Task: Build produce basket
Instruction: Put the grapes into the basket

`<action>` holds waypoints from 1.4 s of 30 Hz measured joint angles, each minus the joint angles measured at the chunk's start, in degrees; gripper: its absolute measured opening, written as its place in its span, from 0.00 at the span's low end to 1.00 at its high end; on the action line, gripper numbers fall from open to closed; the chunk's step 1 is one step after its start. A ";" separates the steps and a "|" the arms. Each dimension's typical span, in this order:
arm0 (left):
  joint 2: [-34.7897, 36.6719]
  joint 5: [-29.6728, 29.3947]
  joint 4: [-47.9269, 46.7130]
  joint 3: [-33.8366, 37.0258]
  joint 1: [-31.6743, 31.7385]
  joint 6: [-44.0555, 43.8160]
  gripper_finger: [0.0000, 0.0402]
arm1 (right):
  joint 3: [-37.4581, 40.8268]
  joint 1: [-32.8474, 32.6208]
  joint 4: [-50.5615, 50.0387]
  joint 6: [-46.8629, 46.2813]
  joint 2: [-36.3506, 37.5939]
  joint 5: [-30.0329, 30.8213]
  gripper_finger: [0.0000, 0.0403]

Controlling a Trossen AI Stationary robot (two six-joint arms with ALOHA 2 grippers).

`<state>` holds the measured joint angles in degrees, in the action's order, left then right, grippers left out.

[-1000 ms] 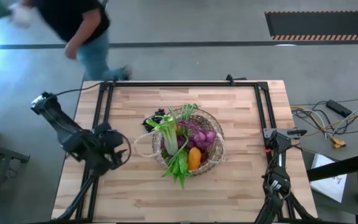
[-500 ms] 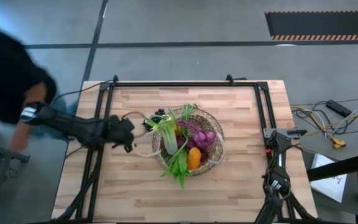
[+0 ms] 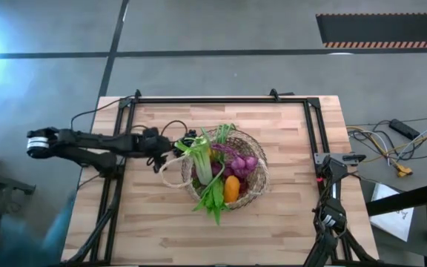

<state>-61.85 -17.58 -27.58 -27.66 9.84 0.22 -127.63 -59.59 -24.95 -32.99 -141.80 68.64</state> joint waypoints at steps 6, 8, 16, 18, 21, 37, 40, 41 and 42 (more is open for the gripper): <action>-6.23 -0.14 4.27 -0.07 1.48 3.53 0.43 | 0.00 0.00 0.00 -0.23 0.00 0.00 0.27; -8.58 -0.80 6.86 -0.07 1.72 4.78 0.41 | 0.00 0.00 0.01 -0.41 0.00 -0.01 0.27; -14.34 -1.28 14.03 -0.22 1.69 6.76 0.39 | 0.04 0.00 0.01 -0.56 0.00 -0.01 0.27; -14.82 -1.31 14.06 -0.23 1.64 7.68 0.37 | 0.15 0.00 0.03 -0.69 0.00 -0.01 0.27; -15.03 -0.64 13.78 -0.28 1.60 7.99 0.28 | 0.31 0.00 0.02 -0.81 0.00 -0.01 0.27; -1.43 -6.12 -9.40 -8.94 -6.59 -3.11 0.01 | 0.55 0.00 0.02 -1.66 0.00 0.00 0.27; 2.51 -10.40 -18.88 -14.29 -8.98 -8.62 0.01 | 0.55 0.00 0.02 -1.58 0.00 0.01 0.27; 3.62 -11.19 -21.73 -16.40 -9.78 -10.30 0.01 | 0.55 0.00 0.02 -1.57 0.00 0.05 0.27; 4.66 -11.66 -24.23 -18.66 -10.57 -11.75 0.01 | 0.55 0.00 0.02 -1.55 0.00 0.27 0.27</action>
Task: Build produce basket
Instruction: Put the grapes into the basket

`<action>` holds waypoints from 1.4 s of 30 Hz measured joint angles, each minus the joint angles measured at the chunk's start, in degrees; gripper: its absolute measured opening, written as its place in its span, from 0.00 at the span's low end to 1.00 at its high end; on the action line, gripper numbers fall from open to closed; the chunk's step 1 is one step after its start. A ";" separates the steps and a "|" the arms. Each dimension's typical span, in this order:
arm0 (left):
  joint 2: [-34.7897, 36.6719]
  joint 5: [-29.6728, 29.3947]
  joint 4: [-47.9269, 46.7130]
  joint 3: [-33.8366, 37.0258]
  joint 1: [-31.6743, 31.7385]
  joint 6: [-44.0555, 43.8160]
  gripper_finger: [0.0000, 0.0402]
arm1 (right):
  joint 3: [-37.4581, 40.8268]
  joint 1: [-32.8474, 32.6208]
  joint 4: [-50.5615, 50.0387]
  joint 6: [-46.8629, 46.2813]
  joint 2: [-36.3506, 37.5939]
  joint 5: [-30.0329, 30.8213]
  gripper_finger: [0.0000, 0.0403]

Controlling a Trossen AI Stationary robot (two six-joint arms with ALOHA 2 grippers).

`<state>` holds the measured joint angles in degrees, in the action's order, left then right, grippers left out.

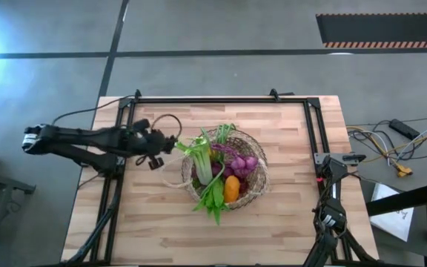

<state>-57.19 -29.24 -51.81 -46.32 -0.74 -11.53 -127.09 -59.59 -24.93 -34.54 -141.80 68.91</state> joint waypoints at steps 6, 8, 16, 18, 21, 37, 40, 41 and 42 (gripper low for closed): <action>2.55 -1.29 -4.80 -14.62 -5.05 -2.83 0.00 | 0.00 0.02 -0.02 0.07 0.00 0.15 0.27; 2.11 -1.45 -4.72 -20.02 -6.49 -2.92 0.00 | 0.00 0.02 0.00 0.06 0.00 0.15 0.27; -4.91 -3.70 -1.27 -39.57 -12.36 1.99 0.00 | 0.00 0.02 -0.02 0.22 0.00 0.15 0.27; -7.88 -2.22 -0.08 -43.43 -13.56 4.03 0.00 | 0.00 0.02 -0.02 0.27 0.00 0.15 0.27; -13.26 1.91 0.93 -48.70 -15.14 6.83 0.00 | 0.00 0.02 -0.02 0.22 0.00 0.17 0.27; -36.11 7.67 0.22 -71.37 -19.27 19.42 0.00 | 0.02 0.02 -0.02 0.06 -0.02 0.15 0.27; -37.07 5.93 0.26 -74.75 -19.80 21.75 0.00 | 0.04 0.00 -0.02 0.06 -0.02 0.13 0.27; -37.07 5.66 0.22 -75.45 -19.98 21.99 0.00 | 0.04 0.00 -0.02 0.04 -0.02 0.13 0.27; -36.90 5.30 0.17 -75.97 -19.99 22.00 0.00 | 0.04 0.00 -0.02 0.04 -0.02 0.14 0.27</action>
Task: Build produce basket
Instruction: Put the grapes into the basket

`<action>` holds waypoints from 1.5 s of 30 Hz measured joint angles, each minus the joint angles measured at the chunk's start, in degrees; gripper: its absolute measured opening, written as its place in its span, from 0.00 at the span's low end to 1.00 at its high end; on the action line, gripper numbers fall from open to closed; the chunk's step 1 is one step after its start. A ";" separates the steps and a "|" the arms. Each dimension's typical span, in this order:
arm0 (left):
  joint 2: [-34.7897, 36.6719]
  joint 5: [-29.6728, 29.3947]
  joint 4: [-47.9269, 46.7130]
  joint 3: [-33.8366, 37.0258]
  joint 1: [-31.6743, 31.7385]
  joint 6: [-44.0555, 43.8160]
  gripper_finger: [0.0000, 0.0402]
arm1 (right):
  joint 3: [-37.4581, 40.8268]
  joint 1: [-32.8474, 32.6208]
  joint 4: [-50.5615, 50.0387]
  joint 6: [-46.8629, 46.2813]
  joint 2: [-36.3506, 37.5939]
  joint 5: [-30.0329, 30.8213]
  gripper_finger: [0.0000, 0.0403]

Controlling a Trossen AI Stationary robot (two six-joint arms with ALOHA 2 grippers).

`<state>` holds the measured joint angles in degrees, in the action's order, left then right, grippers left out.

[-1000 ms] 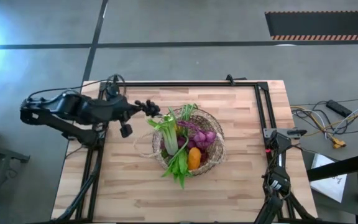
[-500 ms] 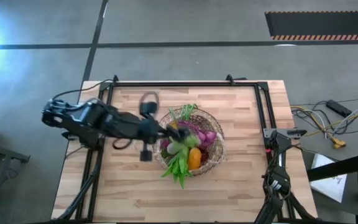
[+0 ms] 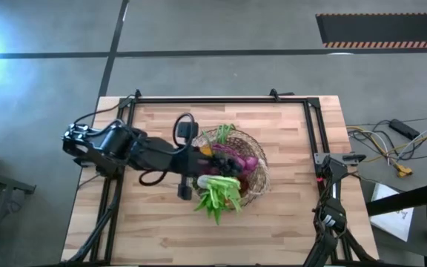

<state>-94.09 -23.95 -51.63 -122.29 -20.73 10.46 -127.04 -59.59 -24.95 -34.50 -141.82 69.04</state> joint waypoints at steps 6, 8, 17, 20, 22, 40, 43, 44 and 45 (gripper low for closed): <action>1.40 -3.45 -8.28 -0.07 0.78 -2.07 0.00 | 0.08 0.00 0.02 -0.02 0.00 -0.02 0.27; 1.45 -6.33 -13.53 0.11 1.46 -4.37 0.00 | 0.17 0.00 0.02 -0.22 0.00 -0.03 0.27; 1.21 -4.06 -21.50 11.34 5.84 -11.45 0.00 | 0.98 0.00 0.00 -2.27 -0.02 -0.05 0.27; 1.23 -3.51 -19.63 16.99 6.29 -10.90 0.00 | 0.98 0.00 0.02 -2.32 -0.04 -0.05 0.27; 1.14 -3.32 -19.49 19.73 6.40 -10.06 0.00 | 0.98 0.00 0.02 -2.36 -0.04 -0.05 0.27; 1.38 0.16 -14.73 35.66 5.05 -8.57 0.00 | 0.98 0.00 0.00 -2.02 -0.04 -0.05 0.27; 1.21 3.06 -12.24 36.83 4.61 -8.55 0.00 | 0.98 0.00 0.00 -1.99 -0.04 -0.05 0.27; 1.21 3.58 -11.34 36.91 4.59 -8.57 0.00 | 0.98 0.00 0.00 -1.99 -0.04 -0.05 0.27; 1.21 3.94 -11.16 36.93 4.51 -8.57 0.01 | 0.98 0.00 0.00 -1.99 -0.04 -0.05 0.27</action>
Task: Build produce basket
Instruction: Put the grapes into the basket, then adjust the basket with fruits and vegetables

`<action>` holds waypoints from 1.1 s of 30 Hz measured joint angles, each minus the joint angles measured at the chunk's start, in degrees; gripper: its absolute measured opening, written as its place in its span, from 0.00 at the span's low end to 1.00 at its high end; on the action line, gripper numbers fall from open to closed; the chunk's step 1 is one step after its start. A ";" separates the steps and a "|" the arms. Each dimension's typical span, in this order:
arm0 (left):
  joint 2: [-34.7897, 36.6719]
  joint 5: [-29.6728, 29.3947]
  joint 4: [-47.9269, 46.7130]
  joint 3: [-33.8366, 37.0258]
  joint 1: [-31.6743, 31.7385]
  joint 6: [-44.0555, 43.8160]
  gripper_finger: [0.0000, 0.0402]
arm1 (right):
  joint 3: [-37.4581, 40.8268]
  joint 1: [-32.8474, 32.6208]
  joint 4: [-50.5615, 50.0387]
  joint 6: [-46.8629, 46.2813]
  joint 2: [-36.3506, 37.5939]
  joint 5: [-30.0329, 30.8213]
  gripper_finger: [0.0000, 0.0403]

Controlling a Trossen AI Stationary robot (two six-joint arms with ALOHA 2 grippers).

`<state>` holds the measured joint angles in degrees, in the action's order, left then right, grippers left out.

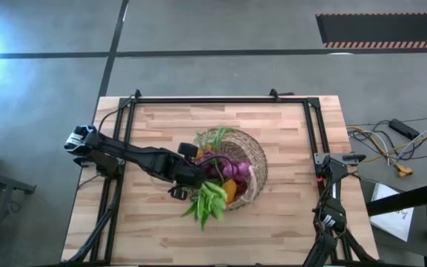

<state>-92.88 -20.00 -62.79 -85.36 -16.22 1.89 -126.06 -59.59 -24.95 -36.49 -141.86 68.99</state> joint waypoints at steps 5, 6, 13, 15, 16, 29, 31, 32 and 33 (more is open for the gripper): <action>0.00 1.41 0.50 -0.19 -0.01 -0.02 0.11 | 0.00 0.00 0.00 0.02 0.00 0.00 0.27; 0.00 1.96 0.84 -0.32 -0.01 0.00 0.14 | 0.00 0.00 0.00 0.02 0.00 0.00 0.27; 0.05 6.68 -3.09 -6.52 -0.03 -1.18 0.38 | 0.00 0.00 0.00 0.02 0.00 0.00 0.27; 0.28 7.47 -6.48 -10.29 -0.03 -3.63 0.43 | 0.00 0.00 -0.01 0.02 0.00 0.00 0.27; 0.45 7.59 -8.30 -12.34 -0.03 -5.03 0.45 | 0.00 0.00 0.00 0.02 0.00 0.00 0.27; 8.90 -0.49 -19.36 -22.78 -9.28 -25.36 0.48 | 0.00 -0.35 -0.01 -0.44 0.00 -0.46 0.27; 10.12 -4.30 -18.98 -21.17 -13.71 -27.92 0.48 | 0.00 -0.66 -0.02 -0.88 0.00 -0.50 0.27; 10.58 -6.10 -18.66 -20.14 -16.01 -29.56 0.48 | 0.00 -0.80 -0.08 -1.59 0.00 -0.48 0.27; 10.82 -7.95 -18.33 -19.06 -18.44 -31.46 0.48 | 0.00 -0.92 -0.16 -2.42 0.00 -0.46 0.27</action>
<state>-82.06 -27.96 -81.12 -104.42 -34.67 -29.57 -126.06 -60.51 -25.11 -38.91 -141.86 68.53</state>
